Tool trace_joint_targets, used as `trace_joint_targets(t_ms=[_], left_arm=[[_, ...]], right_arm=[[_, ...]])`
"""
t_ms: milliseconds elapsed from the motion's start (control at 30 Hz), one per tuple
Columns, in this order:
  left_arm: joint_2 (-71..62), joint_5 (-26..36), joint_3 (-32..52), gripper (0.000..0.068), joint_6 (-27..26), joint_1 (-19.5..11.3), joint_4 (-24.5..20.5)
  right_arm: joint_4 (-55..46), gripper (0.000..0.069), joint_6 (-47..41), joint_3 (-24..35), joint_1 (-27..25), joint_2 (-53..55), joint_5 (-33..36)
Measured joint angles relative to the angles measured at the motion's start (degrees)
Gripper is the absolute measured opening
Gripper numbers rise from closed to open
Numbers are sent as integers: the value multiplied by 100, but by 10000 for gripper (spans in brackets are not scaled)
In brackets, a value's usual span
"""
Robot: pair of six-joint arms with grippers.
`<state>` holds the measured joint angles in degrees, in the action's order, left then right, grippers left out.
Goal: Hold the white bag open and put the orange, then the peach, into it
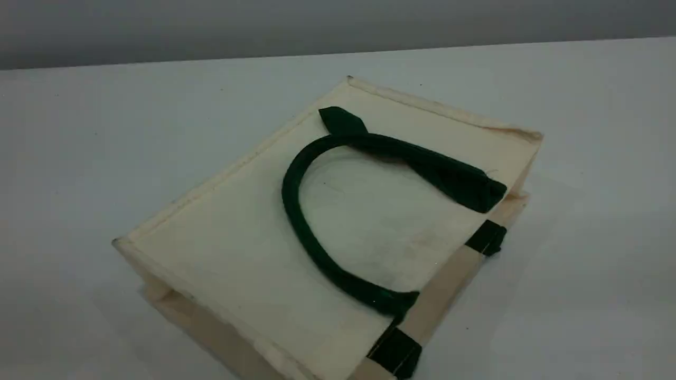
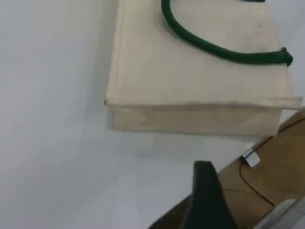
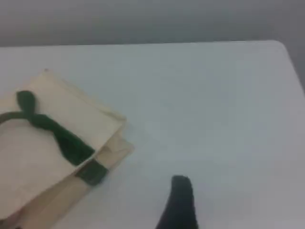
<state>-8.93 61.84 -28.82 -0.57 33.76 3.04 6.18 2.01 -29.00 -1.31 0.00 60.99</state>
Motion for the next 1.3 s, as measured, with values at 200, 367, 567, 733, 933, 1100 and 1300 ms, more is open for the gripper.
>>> trace_joint_targets(t_ms=[200, 367, 567, 733, 933, 1100, 1300], left_arm=[[0, 0, 0, 431, 0, -807, 5], [0, 0, 0, 431, 0, -1867, 5], [118, 0, 0, 431, 0, -2667, -5], [517, 0, 0, 431, -6, -2884, -5], [625, 4, 0, 431, -18, -3039, 2], [900, 4, 0, 431, -18, -3039, 2], [900, 4, 0, 431, -18, -3039, 6]], right_arm=[[0, 561, 0, 0, -36, 0, 0], [0, 561, 0, 0, -34, 0, 0], [0, 561, 0, 0, -34, 0, 0], [5, 561, 0, 0, -34, 0, 0], [5, 561, 0, 0, -34, 0, 0], [5, 561, 0, 0, -34, 0, 0], [5, 561, 0, 0, -34, 0, 0]])
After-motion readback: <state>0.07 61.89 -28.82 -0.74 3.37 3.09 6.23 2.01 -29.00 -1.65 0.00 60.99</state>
